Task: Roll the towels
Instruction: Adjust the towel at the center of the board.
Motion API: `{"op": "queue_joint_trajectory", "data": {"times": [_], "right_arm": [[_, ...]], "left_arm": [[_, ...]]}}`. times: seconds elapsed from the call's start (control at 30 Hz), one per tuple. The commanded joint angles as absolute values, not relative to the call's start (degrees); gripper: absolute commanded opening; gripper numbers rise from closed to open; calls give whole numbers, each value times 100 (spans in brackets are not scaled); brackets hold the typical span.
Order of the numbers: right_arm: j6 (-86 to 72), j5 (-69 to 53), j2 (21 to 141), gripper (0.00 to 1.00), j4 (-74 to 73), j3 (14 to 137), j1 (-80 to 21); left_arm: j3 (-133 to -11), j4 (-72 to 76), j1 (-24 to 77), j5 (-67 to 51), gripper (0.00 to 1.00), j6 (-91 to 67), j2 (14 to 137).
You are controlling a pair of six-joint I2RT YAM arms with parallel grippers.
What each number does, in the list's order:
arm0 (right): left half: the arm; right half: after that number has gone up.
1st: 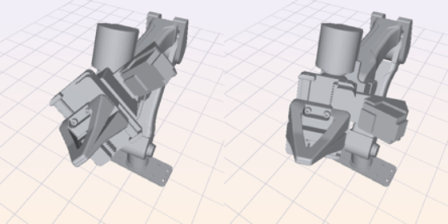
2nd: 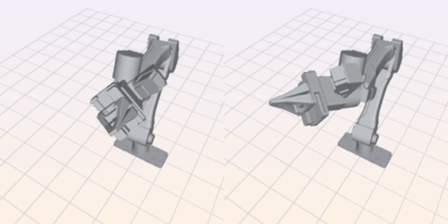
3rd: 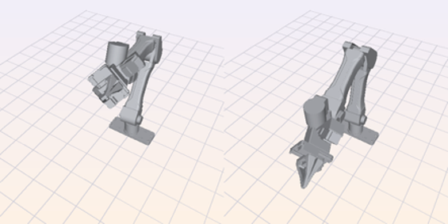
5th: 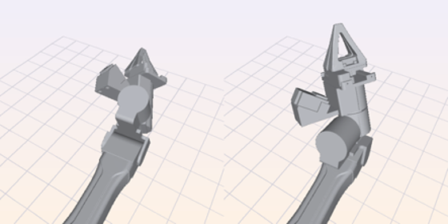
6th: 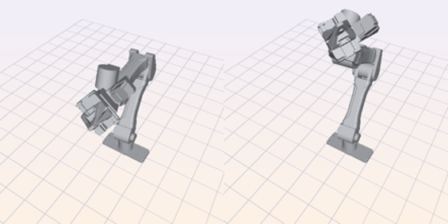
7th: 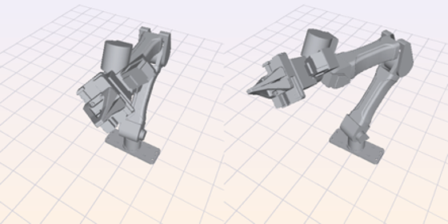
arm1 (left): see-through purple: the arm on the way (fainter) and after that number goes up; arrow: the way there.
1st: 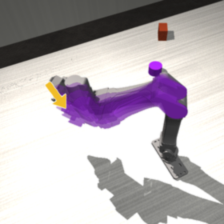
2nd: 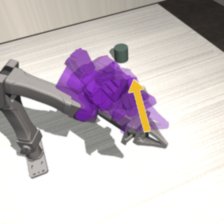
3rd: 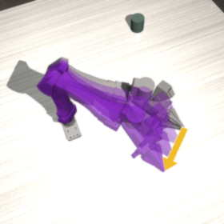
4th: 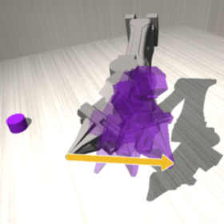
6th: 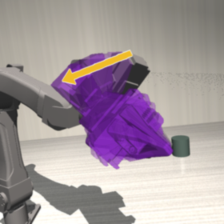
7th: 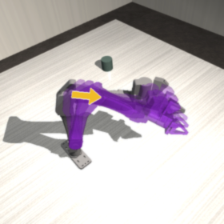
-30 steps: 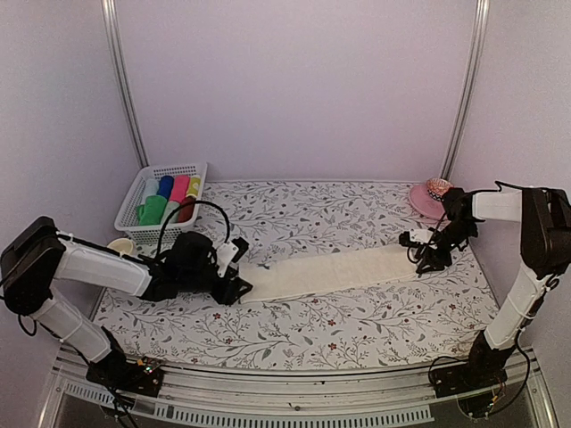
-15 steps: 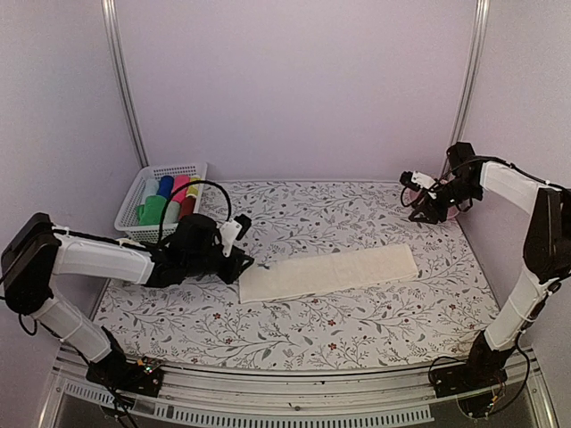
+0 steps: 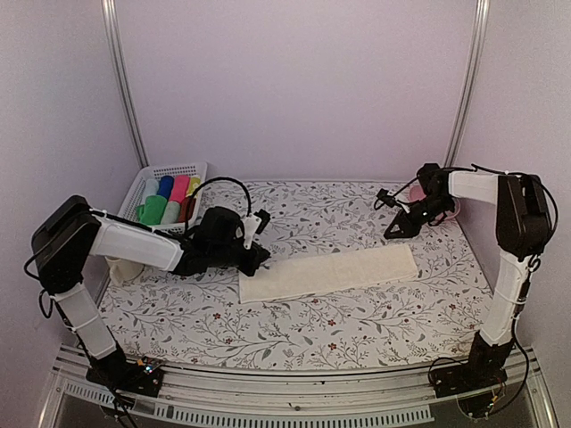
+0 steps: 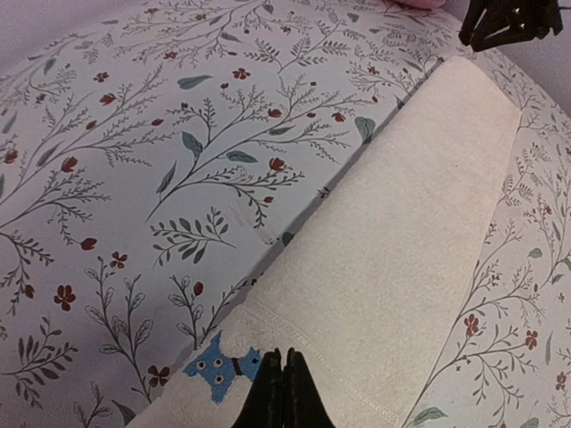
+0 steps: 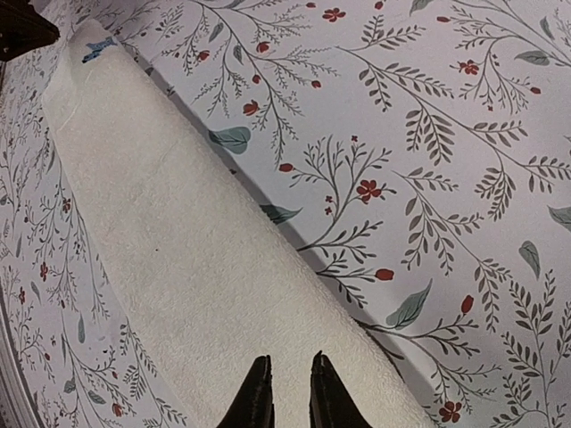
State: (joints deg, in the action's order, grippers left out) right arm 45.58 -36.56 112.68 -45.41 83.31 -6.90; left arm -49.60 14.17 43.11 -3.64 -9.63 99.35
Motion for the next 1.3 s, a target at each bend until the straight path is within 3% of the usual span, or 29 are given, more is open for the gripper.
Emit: {"op": "queue_joint_trajectory", "data": {"times": [0.0, 0.73, 0.97, 1.27], "right_arm": [[4184, -3661, 11569, 13, -4382, 8349, -643], [3492, -3038, 12325, 11, -4137, 8462, -497], [3471, -2554, 12116, 16, -4099, 8402, -484], [3540, -2225, 11518, 28, -4131, 7999, -354]], "left_arm": [[-4837, 1634, 4362, -647, 0, -1113, 10043], [-5045, 975, 4241, -57, 0, -1600, 10917], [-5053, 864, 4244, 443, 32, -1714, 10814], [-4929, 871, 4236, 668, 45, -1757, 10495]]}}
